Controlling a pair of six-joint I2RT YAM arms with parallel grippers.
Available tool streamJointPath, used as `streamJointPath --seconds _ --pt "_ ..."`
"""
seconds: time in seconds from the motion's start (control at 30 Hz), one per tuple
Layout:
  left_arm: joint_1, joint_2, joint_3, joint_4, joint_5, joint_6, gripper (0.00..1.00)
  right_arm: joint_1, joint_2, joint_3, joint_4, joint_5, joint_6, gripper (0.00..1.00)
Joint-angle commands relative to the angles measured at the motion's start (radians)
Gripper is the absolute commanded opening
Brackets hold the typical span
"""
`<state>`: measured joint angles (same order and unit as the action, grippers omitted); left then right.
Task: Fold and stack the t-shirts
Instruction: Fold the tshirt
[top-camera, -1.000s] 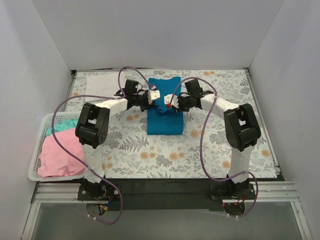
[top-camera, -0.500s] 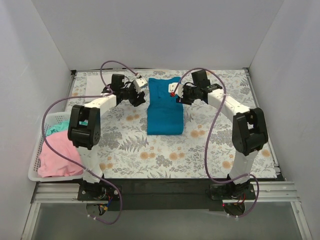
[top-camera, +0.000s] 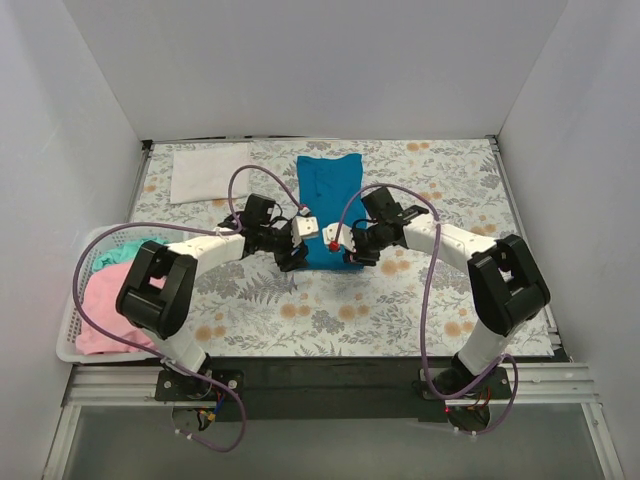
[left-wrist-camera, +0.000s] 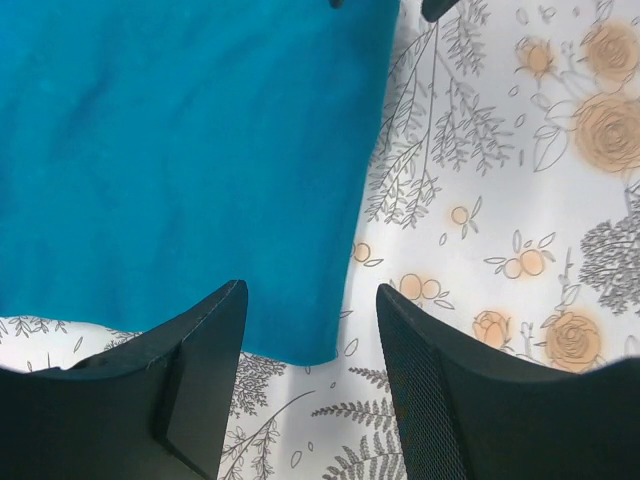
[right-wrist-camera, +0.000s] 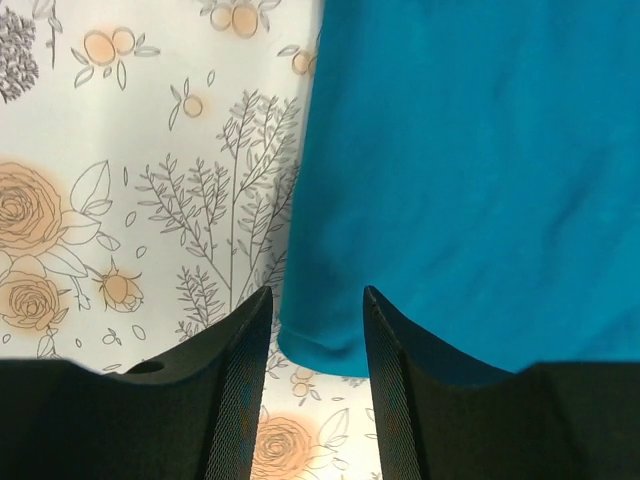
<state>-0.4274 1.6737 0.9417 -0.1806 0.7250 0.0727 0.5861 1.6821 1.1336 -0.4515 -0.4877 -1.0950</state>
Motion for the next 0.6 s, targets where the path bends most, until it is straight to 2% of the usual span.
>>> streamJointPath --seconds 0.0,0.33,0.43,0.47,0.57 --pt "0.006 0.018 -0.001 0.029 -0.021 0.067 0.53 -0.006 0.017 -0.024 0.057 0.008 0.037 0.48" --pt "-0.02 0.113 -0.05 0.063 -0.088 0.153 0.53 0.001 0.08 -0.127 0.102 0.072 -0.003 0.5" --pt "-0.02 0.135 -0.052 0.064 -0.11 0.162 0.46 0.0 0.055 -0.15 0.123 0.109 0.009 0.5" --pt "-0.02 0.138 -0.053 0.063 -0.119 0.168 0.38 -0.006 0.044 -0.149 0.126 0.115 0.017 0.51" --pt "-0.02 0.138 -0.055 0.056 -0.125 0.176 0.27 -0.034 -0.002 -0.123 0.12 0.123 0.072 0.5"
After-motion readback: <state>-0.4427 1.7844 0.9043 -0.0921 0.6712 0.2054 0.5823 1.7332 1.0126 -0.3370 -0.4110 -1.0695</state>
